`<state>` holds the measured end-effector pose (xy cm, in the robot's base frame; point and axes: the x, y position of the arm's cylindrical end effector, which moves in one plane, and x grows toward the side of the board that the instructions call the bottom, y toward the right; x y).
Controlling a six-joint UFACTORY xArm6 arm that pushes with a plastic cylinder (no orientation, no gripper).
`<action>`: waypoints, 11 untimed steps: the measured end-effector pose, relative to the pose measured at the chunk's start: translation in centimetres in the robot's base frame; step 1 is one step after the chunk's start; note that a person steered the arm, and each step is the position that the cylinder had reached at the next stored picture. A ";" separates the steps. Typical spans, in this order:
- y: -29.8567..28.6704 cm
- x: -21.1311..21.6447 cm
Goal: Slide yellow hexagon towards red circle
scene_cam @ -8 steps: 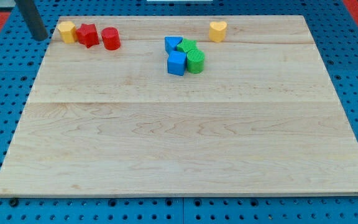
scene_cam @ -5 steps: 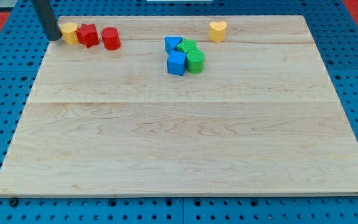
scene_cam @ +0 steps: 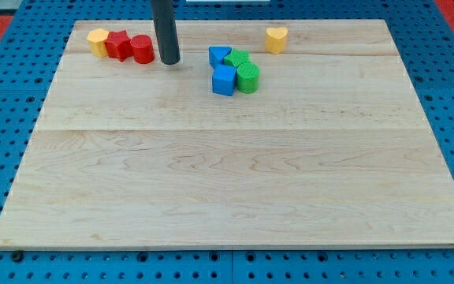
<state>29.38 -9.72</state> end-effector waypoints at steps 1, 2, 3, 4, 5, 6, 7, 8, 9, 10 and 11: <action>-1.8 1.7; -6.7 0.1; -5.9 -3.5; -6.5 -4.3; -8.1 -1.3; -11.5 2.2; -15.3 0.3; -15.5 -3.8; -16.7 -4.6; -20.4 -5.7; -19.3 -7.9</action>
<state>21.46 -29.02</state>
